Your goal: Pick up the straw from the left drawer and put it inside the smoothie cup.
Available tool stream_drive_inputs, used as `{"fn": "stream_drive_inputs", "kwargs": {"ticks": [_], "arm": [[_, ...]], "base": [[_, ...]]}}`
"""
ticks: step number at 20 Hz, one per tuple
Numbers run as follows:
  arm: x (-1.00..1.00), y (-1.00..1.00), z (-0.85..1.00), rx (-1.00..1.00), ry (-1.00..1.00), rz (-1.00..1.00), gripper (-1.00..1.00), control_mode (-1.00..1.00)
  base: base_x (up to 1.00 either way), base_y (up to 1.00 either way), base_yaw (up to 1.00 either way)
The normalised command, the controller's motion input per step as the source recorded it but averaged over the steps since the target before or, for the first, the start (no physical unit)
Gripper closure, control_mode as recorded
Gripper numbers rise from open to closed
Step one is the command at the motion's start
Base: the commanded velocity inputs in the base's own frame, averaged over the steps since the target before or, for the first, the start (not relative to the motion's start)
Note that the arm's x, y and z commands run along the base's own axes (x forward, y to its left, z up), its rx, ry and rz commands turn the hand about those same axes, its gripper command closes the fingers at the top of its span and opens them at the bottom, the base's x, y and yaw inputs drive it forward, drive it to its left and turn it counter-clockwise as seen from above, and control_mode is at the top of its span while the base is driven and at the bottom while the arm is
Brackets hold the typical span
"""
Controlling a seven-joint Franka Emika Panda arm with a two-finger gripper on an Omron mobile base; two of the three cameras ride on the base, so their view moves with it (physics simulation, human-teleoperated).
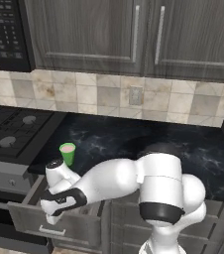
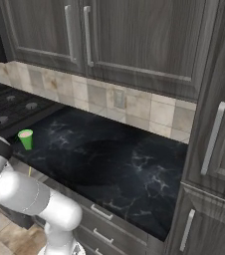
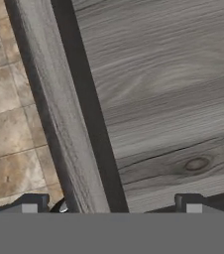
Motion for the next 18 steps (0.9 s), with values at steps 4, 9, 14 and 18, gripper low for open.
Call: {"fn": "stream_drive_inputs", "kwargs": {"ticks": [4,9,14,18], "arm": [[0.05,0.00,-0.28,-0.03,0.00,0.00,-1.00,-1.00],[0.07,0.00,-0.23,-0.01,0.00,0.00,-1.00,-1.00],[0.01,0.00,-0.02,0.00,0.00,0.00,-1.00,-1.00],[-0.36,0.00,0.00,0.00,0.01,0.00,-1.00,-1.00]], "base": [[0.00,0.00,0.00],[0.00,0.00,0.00],[0.00,0.00,0.00],[0.00,0.00,0.00]]}}
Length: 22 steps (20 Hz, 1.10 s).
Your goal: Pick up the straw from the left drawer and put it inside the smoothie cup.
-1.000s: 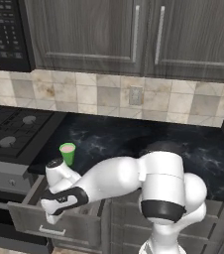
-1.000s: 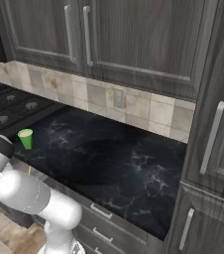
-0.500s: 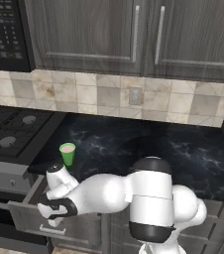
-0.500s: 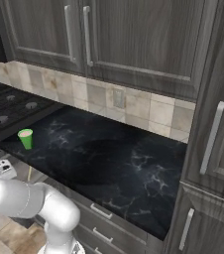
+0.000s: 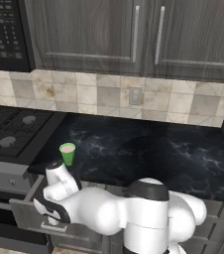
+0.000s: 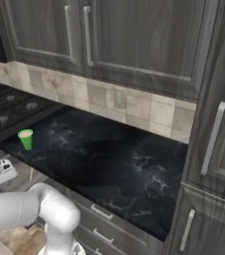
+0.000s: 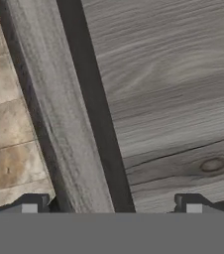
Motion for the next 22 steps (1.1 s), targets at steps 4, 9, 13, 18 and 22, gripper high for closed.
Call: {"fn": "stream_drive_inputs", "kwargs": {"ticks": [4,9,13,18,22], "arm": [[-0.68,0.00,0.00,0.00,0.03,0.01,-1.00,-1.00],[-0.83,0.01,-0.02,0.00,0.04,0.03,-1.00,-1.00],[-0.95,0.02,-0.04,0.00,0.06,0.04,-1.00,-1.00],[-1.00,0.04,-0.01,0.00,0.02,0.06,-1.00,-1.00],[-1.00,0.07,0.01,0.00,-0.05,0.08,-1.00,-1.00]], "base": [[0.00,0.00,0.00],[0.00,0.00,0.00],[0.00,0.00,0.00],[0.00,0.00,0.00],[0.00,0.00,0.00]]}}
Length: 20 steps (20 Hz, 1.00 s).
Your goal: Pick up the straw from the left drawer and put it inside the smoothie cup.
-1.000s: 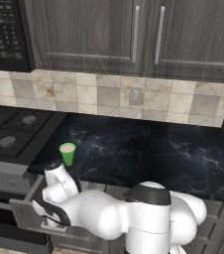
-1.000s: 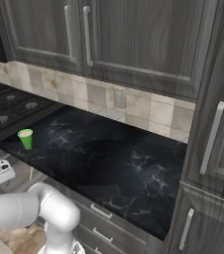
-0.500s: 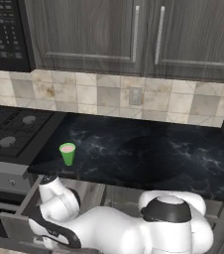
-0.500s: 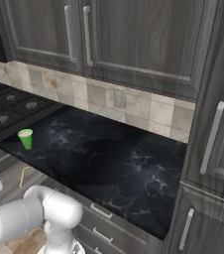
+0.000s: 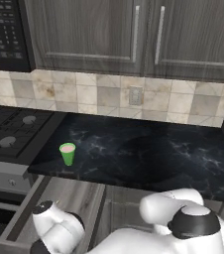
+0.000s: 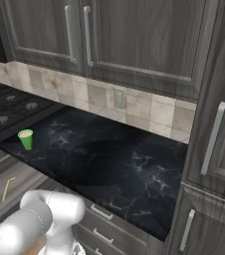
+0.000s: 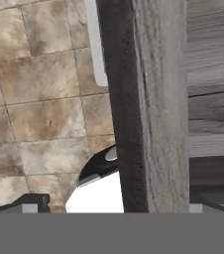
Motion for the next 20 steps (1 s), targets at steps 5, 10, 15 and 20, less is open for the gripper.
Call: {"fn": "stream_drive_inputs", "kwargs": {"ticks": [5,10,15,20], "arm": [[-0.73,0.33,0.64,-0.01,-0.26,0.01,-1.00,-1.00],[-0.05,0.30,1.00,-0.09,-0.21,0.00,-1.00,-1.00],[0.04,-0.01,1.00,-0.05,-0.20,-0.03,-1.00,-1.00],[0.63,-0.11,0.97,0.00,-0.12,-0.07,-1.00,-1.00]], "base": [[0.00,0.00,0.00],[0.00,0.00,0.00],[0.00,0.00,0.00],[0.00,0.00,0.00]]}}
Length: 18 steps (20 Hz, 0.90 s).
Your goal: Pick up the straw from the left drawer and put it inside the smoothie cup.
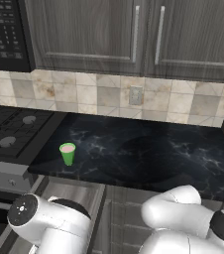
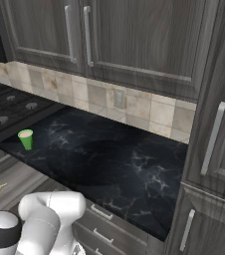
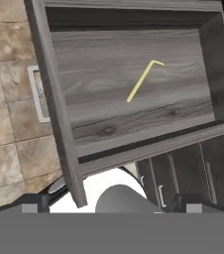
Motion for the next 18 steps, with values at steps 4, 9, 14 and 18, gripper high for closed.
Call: {"fn": "stream_drive_inputs", "kwargs": {"ticks": [4,9,14,18], "arm": [[1.00,0.00,0.57,-0.01,0.00,-0.18,-1.00,-1.00],[1.00,0.01,0.11,0.00,0.02,-0.32,-1.00,-1.00],[0.55,0.01,-0.38,0.04,0.03,-0.47,-1.00,-1.00],[-0.02,0.00,0.00,0.05,0.00,-0.08,-1.00,-1.00]], "base": [[0.00,0.00,0.00],[0.00,0.00,0.00],[0.00,0.00,0.00],[0.00,0.00,0.00]]}}
